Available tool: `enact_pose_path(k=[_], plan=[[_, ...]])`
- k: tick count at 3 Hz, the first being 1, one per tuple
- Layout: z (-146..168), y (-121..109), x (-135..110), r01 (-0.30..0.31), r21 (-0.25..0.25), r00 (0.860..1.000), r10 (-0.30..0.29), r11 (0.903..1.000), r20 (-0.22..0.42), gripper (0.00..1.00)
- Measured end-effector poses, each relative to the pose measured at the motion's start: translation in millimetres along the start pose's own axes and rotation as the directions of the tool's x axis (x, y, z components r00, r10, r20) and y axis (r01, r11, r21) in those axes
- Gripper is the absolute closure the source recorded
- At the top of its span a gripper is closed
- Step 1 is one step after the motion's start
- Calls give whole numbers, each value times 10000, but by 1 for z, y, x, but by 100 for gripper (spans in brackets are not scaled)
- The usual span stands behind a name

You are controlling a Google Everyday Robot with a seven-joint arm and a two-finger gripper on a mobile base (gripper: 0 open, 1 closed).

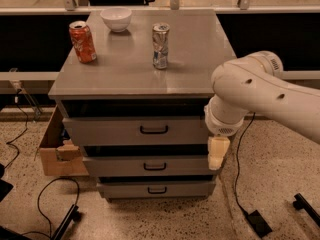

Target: Open top drawer

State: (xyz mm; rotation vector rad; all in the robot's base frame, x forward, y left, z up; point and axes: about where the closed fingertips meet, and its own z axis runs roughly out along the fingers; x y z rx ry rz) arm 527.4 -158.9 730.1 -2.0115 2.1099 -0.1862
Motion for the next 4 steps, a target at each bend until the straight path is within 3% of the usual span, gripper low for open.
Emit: enact_pose_path(k=[1,2,4], plan=[[19,-7,-1,501,-133,9980,-506,9987,-374,0],[34,-33,2,980,-151,9915,-989,9951,-844,0],[52,-34,-11,888,-225,9942,-900,9958,-596,0]])
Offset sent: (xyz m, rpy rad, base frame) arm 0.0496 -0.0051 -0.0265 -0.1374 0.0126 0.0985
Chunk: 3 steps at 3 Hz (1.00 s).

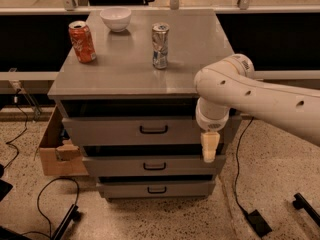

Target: Open top drawer

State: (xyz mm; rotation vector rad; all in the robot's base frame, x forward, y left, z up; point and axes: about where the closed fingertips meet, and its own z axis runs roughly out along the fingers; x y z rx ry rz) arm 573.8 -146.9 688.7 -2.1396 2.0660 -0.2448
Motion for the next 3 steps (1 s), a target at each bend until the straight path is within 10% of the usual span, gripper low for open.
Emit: enact_pose_path(k=[3], plan=[[15,44,-15,-961,-700,9904,1024,9929,927,64]])
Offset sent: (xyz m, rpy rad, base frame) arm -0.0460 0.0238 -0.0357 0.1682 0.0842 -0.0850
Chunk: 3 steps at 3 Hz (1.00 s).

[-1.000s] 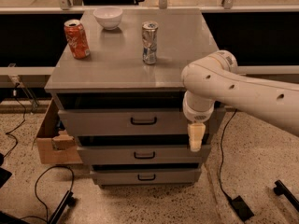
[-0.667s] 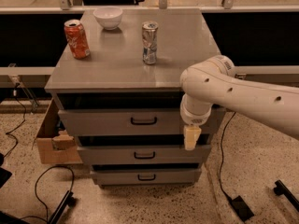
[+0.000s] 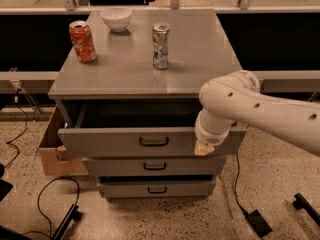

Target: Open top drawer

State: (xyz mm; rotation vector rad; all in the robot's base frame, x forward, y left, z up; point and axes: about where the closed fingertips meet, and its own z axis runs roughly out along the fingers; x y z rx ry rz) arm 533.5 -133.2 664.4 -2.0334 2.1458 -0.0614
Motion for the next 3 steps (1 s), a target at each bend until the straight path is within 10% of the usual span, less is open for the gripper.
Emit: enact_pose_path(k=[1,3], plan=[[-3,0,0,0,0,10000,0,10000,0,65],[-17,-3,-2,0,0,10000,0,10000,0,11]])
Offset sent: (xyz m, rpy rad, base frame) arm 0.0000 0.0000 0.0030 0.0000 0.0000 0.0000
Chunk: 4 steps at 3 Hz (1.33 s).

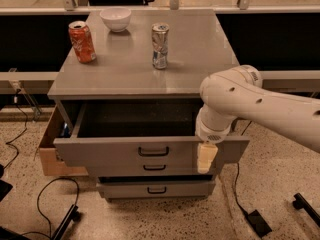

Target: Open top drawer

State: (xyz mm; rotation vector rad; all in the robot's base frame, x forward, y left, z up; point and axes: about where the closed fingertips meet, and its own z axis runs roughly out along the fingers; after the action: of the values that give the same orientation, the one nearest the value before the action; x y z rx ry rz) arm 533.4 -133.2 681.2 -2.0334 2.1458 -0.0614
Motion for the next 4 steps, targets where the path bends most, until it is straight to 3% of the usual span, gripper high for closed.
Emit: enact_pose_path(k=[1,2,3,4], plan=[[0,0,0,0,0,10000,0,10000,0,0],[0,0,0,0,-1,10000,0,10000,0,0],[5,27,-3,-358,-535,9992,367,9979,156,17],[-1,78,-12,-673,-1333,9973,704,9888,190,50]])
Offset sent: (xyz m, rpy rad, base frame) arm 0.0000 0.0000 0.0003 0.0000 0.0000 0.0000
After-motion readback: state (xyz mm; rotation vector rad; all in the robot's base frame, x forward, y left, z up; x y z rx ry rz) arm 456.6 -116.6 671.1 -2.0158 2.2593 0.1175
